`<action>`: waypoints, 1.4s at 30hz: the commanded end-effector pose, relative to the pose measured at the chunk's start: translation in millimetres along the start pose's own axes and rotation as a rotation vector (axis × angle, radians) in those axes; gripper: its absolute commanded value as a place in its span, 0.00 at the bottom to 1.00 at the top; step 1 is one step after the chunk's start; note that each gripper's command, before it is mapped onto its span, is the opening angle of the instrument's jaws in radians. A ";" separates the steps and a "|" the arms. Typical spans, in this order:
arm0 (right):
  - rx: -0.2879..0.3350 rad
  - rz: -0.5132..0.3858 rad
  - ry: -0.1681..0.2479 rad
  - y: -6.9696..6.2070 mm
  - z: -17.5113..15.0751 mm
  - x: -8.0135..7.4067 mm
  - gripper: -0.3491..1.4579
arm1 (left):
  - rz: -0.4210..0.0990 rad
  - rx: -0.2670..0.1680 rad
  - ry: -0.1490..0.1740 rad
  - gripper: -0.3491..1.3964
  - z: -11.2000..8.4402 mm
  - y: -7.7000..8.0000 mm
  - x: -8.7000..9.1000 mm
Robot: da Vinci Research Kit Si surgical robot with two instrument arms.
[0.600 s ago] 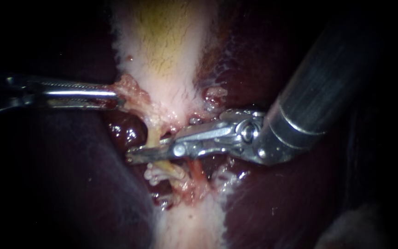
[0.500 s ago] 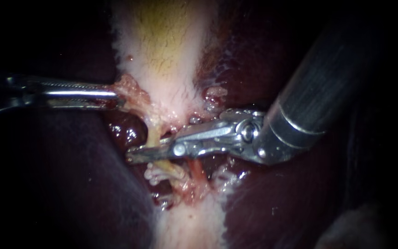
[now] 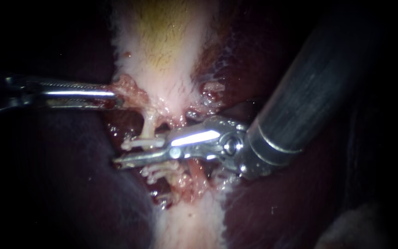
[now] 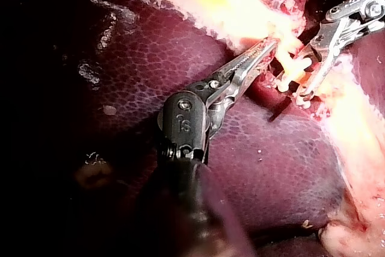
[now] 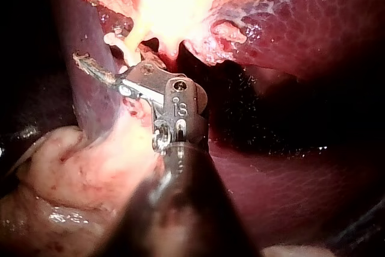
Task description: Going back third clip left tube
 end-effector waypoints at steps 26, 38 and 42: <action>-0.147 -0.290 -0.011 3.3 -5.2 -0.6 0.47 | 0.002 -0.001 0.000 0.00 -0.1 -0.1 -0.3; -0.166 -0.471 -0.023 0.9 -12.5 -0.1 0.47 | 0.003 -0.003 0.000 0.00 -0.3 -0.3 -0.4; -0.139 -0.491 -0.033 0.4 -14.4 -0.8 0.47 | 0.003 -0.003 0.000 0.00 -0.3 -0.4 -0.5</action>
